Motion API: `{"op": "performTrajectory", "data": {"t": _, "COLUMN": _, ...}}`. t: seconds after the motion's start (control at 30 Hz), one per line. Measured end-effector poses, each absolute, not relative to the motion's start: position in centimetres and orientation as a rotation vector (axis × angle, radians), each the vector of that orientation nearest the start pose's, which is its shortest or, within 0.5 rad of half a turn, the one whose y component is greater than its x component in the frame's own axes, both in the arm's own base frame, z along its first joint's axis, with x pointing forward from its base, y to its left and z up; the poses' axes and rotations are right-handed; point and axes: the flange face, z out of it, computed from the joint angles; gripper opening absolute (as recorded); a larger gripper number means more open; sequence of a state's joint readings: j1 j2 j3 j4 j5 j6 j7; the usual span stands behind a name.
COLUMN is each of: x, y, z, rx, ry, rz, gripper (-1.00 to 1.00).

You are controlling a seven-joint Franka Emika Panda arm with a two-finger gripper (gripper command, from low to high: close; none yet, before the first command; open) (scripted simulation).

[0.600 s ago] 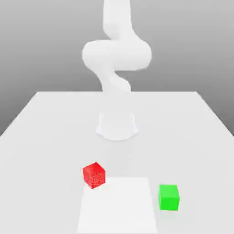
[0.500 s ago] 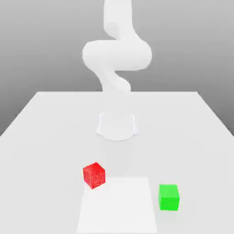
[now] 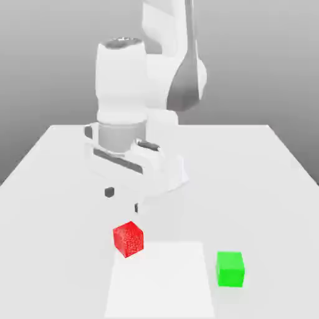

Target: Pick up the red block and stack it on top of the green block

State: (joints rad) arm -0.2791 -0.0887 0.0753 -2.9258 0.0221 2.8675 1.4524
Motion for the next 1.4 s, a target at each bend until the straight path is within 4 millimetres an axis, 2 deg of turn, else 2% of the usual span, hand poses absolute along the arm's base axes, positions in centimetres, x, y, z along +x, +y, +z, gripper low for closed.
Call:
{"op": "performTrajectory", "data": {"t": 0.07, "x": 32.5, "y": -7.2, "z": 18.2, "rx": -2.065, "ry": 2.361, "rz": -0.010, "gripper": 0.00}}
{"op": "performTrajectory", "data": {"t": 0.17, "x": 32.1, "y": -7.1, "z": 15.4, "rx": -2.061, "ry": 2.370, "rz": -0.001, "gripper": 0.00}}
{"op": "performTrajectory", "data": {"t": 0.2, "x": 32.0, "y": -7.1, "z": 14.7, "rx": -2.060, "ry": 2.371, "rz": 0.000, "gripper": -1.00}}
{"op": "performTrajectory", "data": {"t": 0.43, "x": 32.0, "y": -7.1, "z": 14.6, "rx": -2.059, "ry": 2.370, "rz": -0.002, "gripper": -1.00}}
{"op": "performTrajectory", "data": {"t": 0.7, "x": 32.1, "y": -7.1, "z": 20.4, "rx": -2.062, "ry": 2.369, "rz": -0.003, "gripper": -1.00}}
{"op": "performTrajectory", "data": {"t": 0.73, "x": 32.4, "y": -6.6, "z": 20.8, "rx": -2.110, "ry": 2.328, "rz": -0.004, "gripper": -1.00}}
{"op": "performTrajectory", "data": {"t": 0.93, "x": 35.8, "y": -1.4, "z": 22.1, "rx": -2.526, "ry": 1.881, "rz": -0.011, "gripper": -1.00}}
{"op": "performTrajectory", "data": {"t": 1.1, "x": 38.0, "y": 4.7, "z": 23.1, "rx": -2.827, "ry": 1.391, "rz": -0.011, "gripper": -1.00}}
{"op": "performTrajectory", "data": {"t": 1.33, "x": 39.1, "y": 14.1, "z": 24.5, "rx": -3.077, "ry": 0.642, "rz": -0.001, "gripper": -1.00}}
{"op": "performTrajectory", "data": {"t": 1.4, "x": 38.9, "y": 16.0, "z": 23.2, "rx": -3.097, "ry": 0.528, "rz": 0.000, "gripper": -1.00}}
